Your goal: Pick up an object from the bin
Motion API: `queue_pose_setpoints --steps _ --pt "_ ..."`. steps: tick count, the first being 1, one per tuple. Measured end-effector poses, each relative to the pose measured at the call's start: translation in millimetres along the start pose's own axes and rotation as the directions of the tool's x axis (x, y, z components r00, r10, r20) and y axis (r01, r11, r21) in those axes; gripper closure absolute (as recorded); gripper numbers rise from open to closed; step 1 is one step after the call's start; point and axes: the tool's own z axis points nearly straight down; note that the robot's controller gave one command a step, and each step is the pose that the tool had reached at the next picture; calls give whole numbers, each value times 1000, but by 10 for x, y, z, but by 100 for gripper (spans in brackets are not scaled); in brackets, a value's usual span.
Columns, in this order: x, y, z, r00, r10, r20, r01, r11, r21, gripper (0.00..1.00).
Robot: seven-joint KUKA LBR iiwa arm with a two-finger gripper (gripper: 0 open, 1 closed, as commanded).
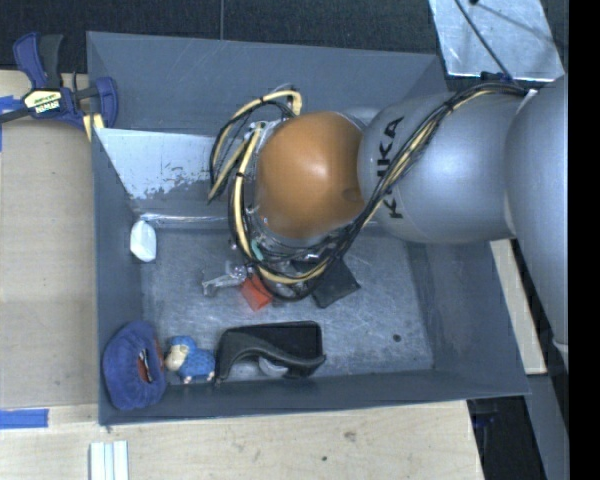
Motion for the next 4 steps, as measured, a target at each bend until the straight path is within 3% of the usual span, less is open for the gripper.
queue_pose_setpoints --steps 1,2,3,4 --pt "3 -12 -15 1000 4 1 -4 1000 1 100" --pt "375 -165 -423 979 -206 -3 206 979 1 100" --pt "499 -191 -1548 978 -207 -2 207 978 7 100" --pt "501 -173 -1499 978 -207 -2 207 978 -3 0"
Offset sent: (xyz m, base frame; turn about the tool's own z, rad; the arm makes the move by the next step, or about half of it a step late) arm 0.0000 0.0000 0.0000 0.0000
